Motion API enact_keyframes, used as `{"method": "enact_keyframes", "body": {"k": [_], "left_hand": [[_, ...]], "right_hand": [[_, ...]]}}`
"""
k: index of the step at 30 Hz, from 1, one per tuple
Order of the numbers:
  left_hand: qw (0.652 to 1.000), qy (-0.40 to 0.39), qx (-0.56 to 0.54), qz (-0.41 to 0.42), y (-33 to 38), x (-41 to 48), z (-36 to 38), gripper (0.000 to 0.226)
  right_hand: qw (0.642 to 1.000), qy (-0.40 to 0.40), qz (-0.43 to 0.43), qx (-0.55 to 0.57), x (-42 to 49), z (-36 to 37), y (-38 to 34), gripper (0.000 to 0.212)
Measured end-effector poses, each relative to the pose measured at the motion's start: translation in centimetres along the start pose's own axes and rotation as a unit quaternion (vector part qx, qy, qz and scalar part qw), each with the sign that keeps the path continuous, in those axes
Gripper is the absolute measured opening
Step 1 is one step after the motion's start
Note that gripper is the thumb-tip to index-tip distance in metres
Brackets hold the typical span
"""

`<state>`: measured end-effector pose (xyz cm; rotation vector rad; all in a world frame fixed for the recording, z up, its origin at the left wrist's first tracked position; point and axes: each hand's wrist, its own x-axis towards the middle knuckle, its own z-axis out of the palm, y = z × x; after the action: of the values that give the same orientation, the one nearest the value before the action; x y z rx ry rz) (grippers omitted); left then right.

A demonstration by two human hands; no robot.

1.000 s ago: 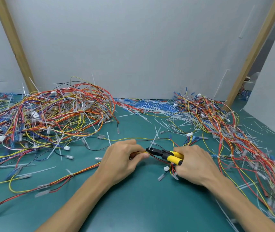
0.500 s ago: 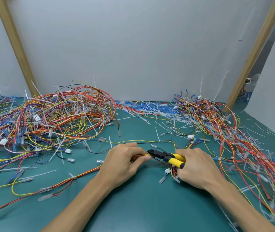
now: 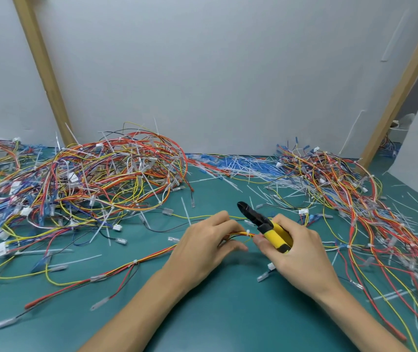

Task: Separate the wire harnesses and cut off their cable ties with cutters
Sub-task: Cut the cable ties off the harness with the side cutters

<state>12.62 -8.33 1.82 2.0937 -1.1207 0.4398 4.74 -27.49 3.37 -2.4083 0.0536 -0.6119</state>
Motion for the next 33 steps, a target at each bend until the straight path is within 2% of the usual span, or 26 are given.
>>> {"method": "enact_keyframes", "body": {"k": [4,7,9,11,15,17,20,22,24,27,29,33], "left_hand": [[1.000,0.010,0.024,0.008,0.4,-0.1,0.0,0.020],[0.996,0.042,0.063,0.037,0.5,0.3,-0.3,0.027],[0.990,0.102,0.091,0.041,0.4,0.6,-0.8,0.030],[0.979,0.182,0.086,0.011,-0.1,0.9,-1.6,0.033],[0.959,0.273,-0.002,-0.082,-1.0,1.1,-2.7,0.021],[0.958,0.247,-0.040,-0.136,-1.3,0.9,-2.5,0.014],[0.977,0.092,-0.053,-0.184,-1.8,0.3,-1.6,0.005],[0.982,-0.015,-0.021,-0.188,-1.7,-0.1,-1.3,0.016],[0.981,-0.072,0.062,-0.167,-1.5,-0.1,-1.4,0.021],[0.968,-0.089,0.183,-0.150,-1.6,0.1,-1.5,0.017],[0.959,-0.081,0.212,-0.171,-1.6,0.3,-1.7,0.016],[0.929,0.005,0.292,-0.228,-1.0,0.7,-2.7,0.037]], "right_hand": [[0.999,-0.015,0.031,0.003,0.1,0.5,0.2,0.034],[0.998,0.003,0.053,0.030,0.5,0.4,0.7,0.036],[0.995,0.020,0.074,0.060,0.8,0.1,1.2,0.039],[0.991,0.033,0.095,0.087,1.1,-0.2,1.8,0.040],[0.982,0.042,0.131,0.131,1.6,-0.7,3.0,0.040],[0.979,0.039,0.139,0.147,1.7,-0.7,3.3,0.041],[0.978,0.045,0.141,0.149,1.6,-0.5,3.4,0.041],[0.977,0.054,0.144,0.147,1.6,-0.5,3.3,0.041],[0.976,0.063,0.146,0.145,1.7,-0.6,3.3,0.040],[0.976,0.073,0.152,0.138,1.7,-0.8,3.5,0.038],[0.976,0.075,0.157,0.132,1.7,-0.8,3.5,0.038],[0.979,0.079,0.156,0.105,1.7,-0.7,3.2,0.039]]}}
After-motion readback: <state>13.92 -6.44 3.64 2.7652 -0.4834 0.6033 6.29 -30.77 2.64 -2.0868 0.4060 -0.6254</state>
